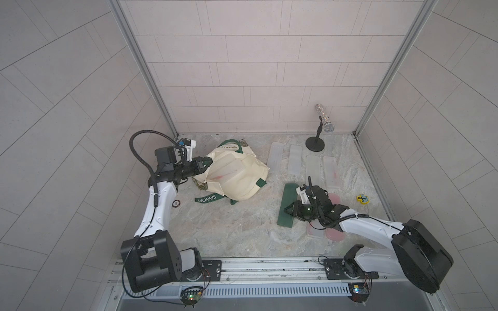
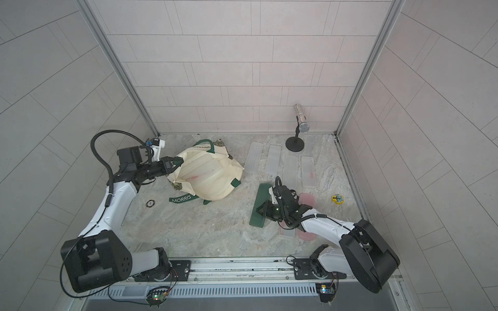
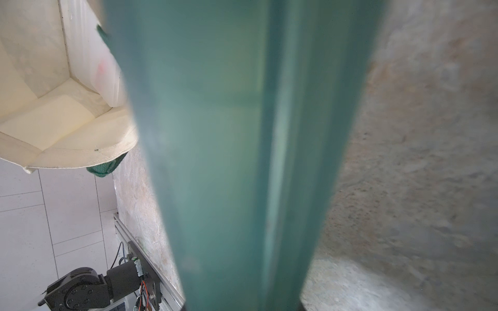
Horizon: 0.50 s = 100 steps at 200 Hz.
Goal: Take out the pencil case from the canvas bag
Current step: Place the pencil case at the center of the board.
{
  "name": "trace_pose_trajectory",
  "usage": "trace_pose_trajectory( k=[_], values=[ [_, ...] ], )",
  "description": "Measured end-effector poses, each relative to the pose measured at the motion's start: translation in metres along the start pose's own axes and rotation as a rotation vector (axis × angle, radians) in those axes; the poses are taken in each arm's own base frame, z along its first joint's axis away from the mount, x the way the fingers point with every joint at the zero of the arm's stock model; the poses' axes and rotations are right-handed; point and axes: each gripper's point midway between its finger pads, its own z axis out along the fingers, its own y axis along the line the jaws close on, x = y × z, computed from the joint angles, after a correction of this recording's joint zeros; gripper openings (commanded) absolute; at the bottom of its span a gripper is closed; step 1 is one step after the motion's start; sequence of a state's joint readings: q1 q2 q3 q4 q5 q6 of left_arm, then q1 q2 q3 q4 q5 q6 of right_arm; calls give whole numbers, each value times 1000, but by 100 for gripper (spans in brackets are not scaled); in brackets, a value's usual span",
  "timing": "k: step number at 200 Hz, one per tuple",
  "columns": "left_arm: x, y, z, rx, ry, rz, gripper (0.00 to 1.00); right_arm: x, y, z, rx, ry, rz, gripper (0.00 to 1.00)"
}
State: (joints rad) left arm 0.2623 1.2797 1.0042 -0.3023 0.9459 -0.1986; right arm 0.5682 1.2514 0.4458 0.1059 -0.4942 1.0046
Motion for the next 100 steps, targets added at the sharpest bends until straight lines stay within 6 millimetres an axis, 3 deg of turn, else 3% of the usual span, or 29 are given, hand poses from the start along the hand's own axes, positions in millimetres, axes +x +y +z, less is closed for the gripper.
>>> trace_pose_trajectory(
  k=[100],
  values=[
    [-1,2,0,9,-13,-21,0,-7,-2,21,-39,26,60,29]
  ],
)
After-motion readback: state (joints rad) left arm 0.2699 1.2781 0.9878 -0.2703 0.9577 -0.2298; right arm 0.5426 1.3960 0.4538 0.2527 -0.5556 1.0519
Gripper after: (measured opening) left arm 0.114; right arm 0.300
